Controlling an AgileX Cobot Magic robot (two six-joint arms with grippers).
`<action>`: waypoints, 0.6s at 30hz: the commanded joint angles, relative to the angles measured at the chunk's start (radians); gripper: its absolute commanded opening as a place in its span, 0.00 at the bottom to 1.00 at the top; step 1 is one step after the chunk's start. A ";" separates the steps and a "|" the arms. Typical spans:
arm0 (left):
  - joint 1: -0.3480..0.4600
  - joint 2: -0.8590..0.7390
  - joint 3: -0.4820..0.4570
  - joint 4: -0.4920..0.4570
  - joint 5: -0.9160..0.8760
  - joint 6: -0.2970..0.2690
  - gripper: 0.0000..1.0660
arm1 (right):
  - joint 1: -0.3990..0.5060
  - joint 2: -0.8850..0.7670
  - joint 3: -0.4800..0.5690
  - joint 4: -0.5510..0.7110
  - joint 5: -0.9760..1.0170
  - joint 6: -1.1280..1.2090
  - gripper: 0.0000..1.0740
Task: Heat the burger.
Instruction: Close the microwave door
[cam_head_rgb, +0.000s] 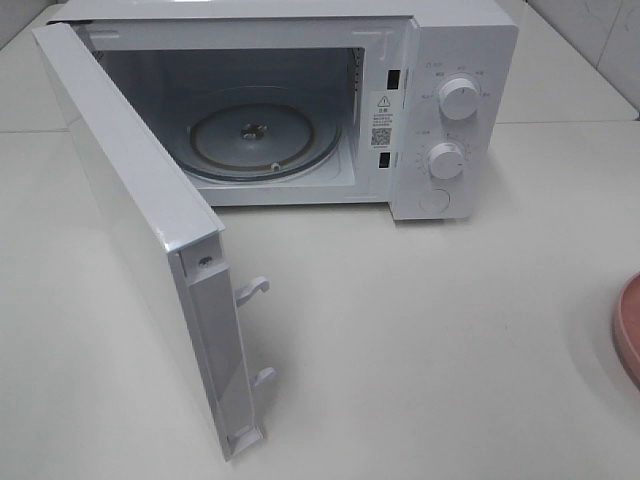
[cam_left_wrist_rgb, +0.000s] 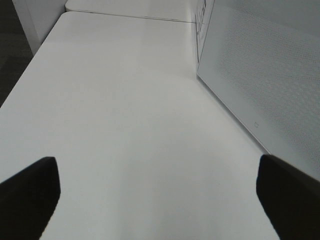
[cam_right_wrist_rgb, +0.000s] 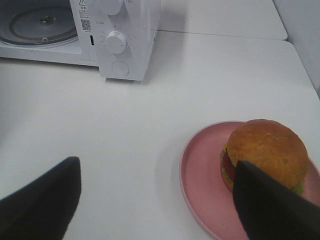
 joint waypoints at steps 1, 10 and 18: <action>0.003 0.006 -0.018 -0.041 -0.047 -0.006 0.95 | -0.003 -0.030 0.002 0.001 -0.007 -0.006 0.69; 0.003 0.146 -0.044 -0.061 -0.227 0.007 0.94 | -0.003 -0.030 0.002 0.001 -0.007 -0.006 0.69; 0.003 0.330 -0.044 -0.029 -0.462 0.007 0.52 | -0.003 -0.030 0.002 0.001 -0.007 -0.006 0.69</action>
